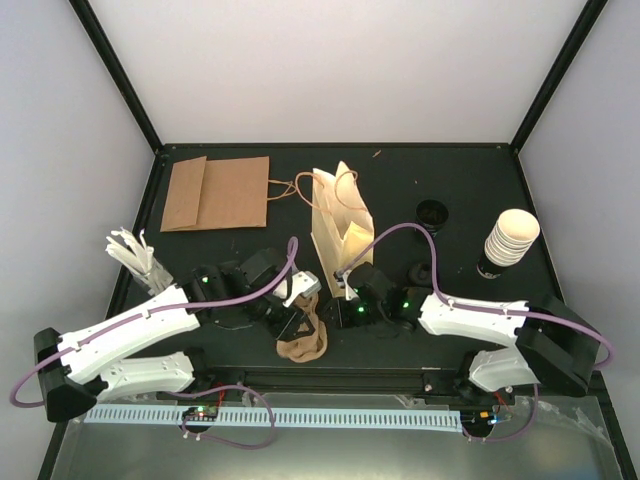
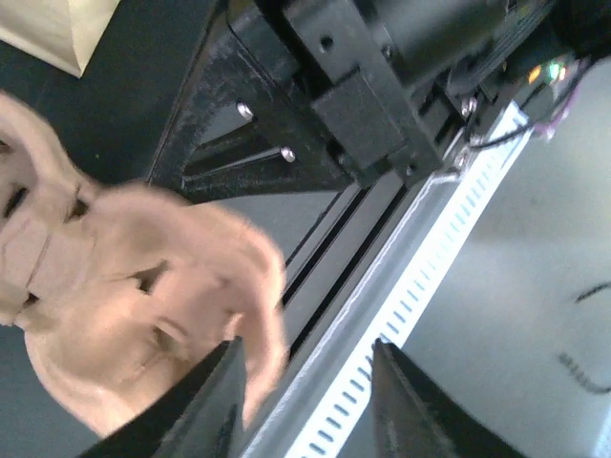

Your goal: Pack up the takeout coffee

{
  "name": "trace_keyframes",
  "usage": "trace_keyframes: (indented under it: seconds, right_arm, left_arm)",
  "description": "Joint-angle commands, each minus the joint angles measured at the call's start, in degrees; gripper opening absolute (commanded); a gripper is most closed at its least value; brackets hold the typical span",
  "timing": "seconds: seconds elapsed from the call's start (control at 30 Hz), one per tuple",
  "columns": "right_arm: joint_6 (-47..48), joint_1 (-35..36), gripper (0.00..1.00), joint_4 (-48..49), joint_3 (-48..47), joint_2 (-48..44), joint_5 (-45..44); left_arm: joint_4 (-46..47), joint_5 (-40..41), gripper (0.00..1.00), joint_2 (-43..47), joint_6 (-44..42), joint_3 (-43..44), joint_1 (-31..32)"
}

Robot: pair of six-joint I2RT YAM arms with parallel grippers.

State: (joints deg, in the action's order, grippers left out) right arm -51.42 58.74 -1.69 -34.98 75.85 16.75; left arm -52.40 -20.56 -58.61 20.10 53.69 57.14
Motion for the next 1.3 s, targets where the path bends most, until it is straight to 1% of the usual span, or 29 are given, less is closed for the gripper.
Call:
trace_keyframes:
  seconds: [0.0, 0.07, 0.13, 0.27, 0.4, 0.5, 0.63, 0.77, 1.0, 1.17, 1.27]
  right_arm:
    - [0.6, -0.2, 0.17, 1.5, 0.4, 1.6, 0.4]
    - [1.5, -0.1, 0.15, 1.5, 0.6, 2.5, 0.7]
    - [2.1, -0.2, 0.15, 1.4, 0.6, 3.5, 1.1]
    - [2.7, -0.1, 0.16, 1.4, 0.4, 5.3, 2.1]
    - [2.6, -0.1, 0.18, 2.0, 0.9, 5.9, 2.4]
    - [2.5, -0.2, 0.22, 2.4, 1.1, 6.1, 2.3]
    - [2.5, -0.2, 0.28, 1.9, 1.3, 6.3, 1.8]
    - [2.6, -0.1, 0.31, 2.1, 2.0, 6.1, 1.6]
    - [1.1, -0.1, 0.31, 6.4, 3.1, 7.7, 6.0]
    - [-0.9, -0.2, 0.3, 10.7, 4.9, 8.5, 8.2]
    - [-2.2, -0.2, 0.3, 13.9, 5.8, 9.0, 9.3]
  left_arm:
    - [2.0, 1.9, 0.46, 1.3, 1.7, 2.8, 0.4]
    - [1.9, 4.9, 0.55, 2.0, 2.9, 2.8, 0.3]
    - [2.3, 7.4, 0.58, 2.7, 3.8, 2.1, 0.3]
    - [2.6, 11.9, 0.58, 2.1, 4.9, 0.1, 0.2]
    - [1.0, 12.9, 0.57, -1.8, 4.0, 0.3, 0.2]
    - [1.7, 14.3, 0.55, -5.3, 3.9, -0.4, 0.3]
    - [3.2, 16.1, 0.55, -7.9, 5.3, -1.0, 0.2]
    - [3.2, 15.4, 0.56, -9.0, 7.2, -0.3, 0.3]
    - [5.5, 9.0, 0.54, -8.7, 13.2, -1.4, 1.2]
    - [4.1, 7.4, 0.55, -8.2, 16.1, -2.0, 3.3]
    - [2.7, 8.3, 0.56, -9.4, 18.1, -1.5, 6.0]
